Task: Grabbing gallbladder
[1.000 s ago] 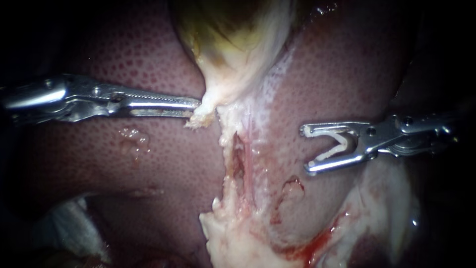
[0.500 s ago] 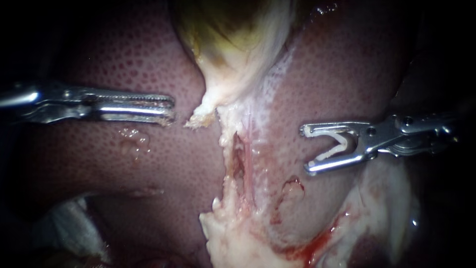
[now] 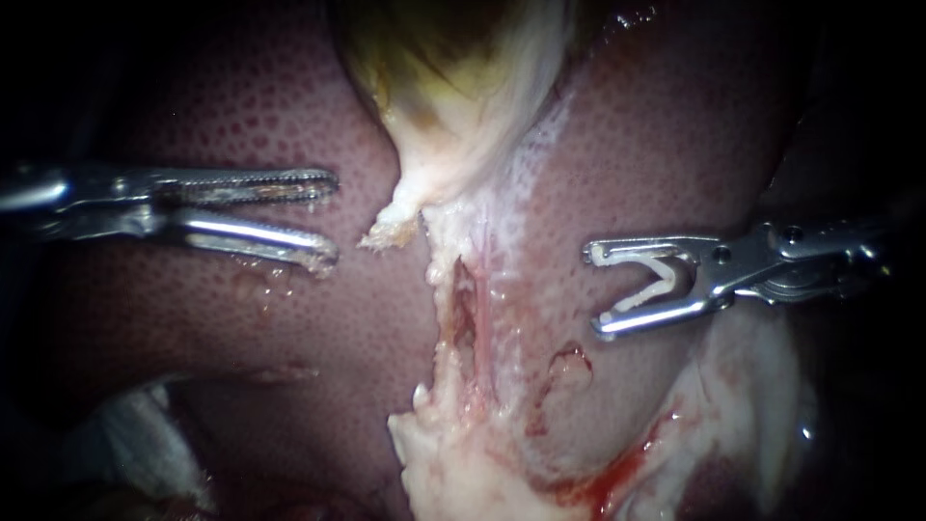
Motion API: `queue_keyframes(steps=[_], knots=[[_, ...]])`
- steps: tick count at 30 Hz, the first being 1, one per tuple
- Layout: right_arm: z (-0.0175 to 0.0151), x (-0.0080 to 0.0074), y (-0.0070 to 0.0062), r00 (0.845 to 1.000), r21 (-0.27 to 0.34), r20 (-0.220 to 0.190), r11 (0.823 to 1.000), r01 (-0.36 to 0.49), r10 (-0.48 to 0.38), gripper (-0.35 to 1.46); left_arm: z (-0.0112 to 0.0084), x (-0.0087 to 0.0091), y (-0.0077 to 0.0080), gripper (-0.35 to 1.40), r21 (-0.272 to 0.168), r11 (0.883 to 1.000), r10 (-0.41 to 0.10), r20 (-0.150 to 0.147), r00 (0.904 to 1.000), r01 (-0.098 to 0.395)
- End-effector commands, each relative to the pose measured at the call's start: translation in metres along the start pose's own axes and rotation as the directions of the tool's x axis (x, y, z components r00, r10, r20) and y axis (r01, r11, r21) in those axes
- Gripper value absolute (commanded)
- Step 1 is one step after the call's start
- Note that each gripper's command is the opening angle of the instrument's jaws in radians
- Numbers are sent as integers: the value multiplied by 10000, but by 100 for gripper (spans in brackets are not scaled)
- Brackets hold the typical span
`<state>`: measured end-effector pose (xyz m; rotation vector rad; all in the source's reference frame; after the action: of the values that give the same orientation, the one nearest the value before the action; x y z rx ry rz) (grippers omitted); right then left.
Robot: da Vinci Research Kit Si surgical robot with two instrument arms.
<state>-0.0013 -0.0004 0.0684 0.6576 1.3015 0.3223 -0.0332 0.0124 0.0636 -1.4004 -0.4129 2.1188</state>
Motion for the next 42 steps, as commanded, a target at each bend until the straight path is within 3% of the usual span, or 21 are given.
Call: queue_keyframes(steps=[1,13,22,25,28,32,42], knots=[[0,0,0,10000,0,-1,10000,1,-1,50,6,0,0,41,16,10000,-20,20,10000,19],[0,0,0,10000,-1,0,10000,0,0,50,41,6,-3,42,3,10000,-30,10,10000,30],[0,0,0,10000,0,-1,10000,0,0,50,47,-2,-8,39,22,10000,14,12,10000,-14],[0,0,0,10000,1,-1,10000,1,-1,50,48,-7,-11,32,15,10000,-18,15,10000,18],[0,0,0,10000,1,-1,10000,0,0,50,46,-11,-15,14,-10,10000,4,17,10000,-4],[0,0,0,10000,2,-1,10000,0,0,50,41,-13,-17,-33,22,9999,-103,18,9999,103],[0,0,0,10000,1,-1,10000,-1,1,50,32,-14,-16,-35,-5,9999,-157,169,9997,157]])
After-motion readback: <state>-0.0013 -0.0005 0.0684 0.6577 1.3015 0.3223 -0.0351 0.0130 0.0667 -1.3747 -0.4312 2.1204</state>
